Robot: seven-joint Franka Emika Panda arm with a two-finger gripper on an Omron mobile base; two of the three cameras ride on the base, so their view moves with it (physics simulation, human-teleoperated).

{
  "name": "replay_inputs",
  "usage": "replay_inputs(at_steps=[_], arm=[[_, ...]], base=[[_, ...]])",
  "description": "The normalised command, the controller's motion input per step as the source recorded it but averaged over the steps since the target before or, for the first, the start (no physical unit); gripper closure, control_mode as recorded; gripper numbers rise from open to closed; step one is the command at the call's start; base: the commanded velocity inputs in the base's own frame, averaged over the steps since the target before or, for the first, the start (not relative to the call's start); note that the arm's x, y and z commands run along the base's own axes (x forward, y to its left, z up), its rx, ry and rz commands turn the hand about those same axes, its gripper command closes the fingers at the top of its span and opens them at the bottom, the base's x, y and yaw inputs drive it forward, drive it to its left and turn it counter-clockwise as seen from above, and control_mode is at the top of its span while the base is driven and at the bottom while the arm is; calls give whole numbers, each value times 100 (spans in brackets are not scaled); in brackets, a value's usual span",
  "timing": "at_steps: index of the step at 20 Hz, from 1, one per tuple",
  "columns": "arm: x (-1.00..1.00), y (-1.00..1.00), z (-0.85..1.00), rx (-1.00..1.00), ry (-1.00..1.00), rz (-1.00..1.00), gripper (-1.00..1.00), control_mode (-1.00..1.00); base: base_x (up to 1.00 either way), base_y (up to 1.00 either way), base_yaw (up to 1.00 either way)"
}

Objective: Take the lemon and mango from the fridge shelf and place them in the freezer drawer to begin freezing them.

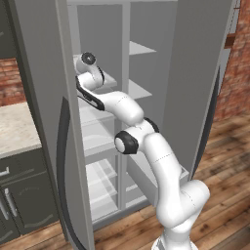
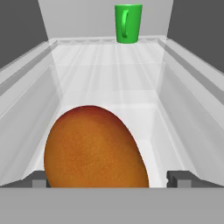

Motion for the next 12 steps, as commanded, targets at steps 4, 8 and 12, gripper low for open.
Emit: replay_inputs(at_steps=[4, 8, 12], arm=[[11, 6, 0, 0, 2, 0, -100, -100], [8, 6, 0, 0, 4, 0, -100, -100], [0, 0, 0, 0, 1, 0, 100, -100]], base=[[0, 0, 0], [0, 0, 0], [0, 0, 0]])
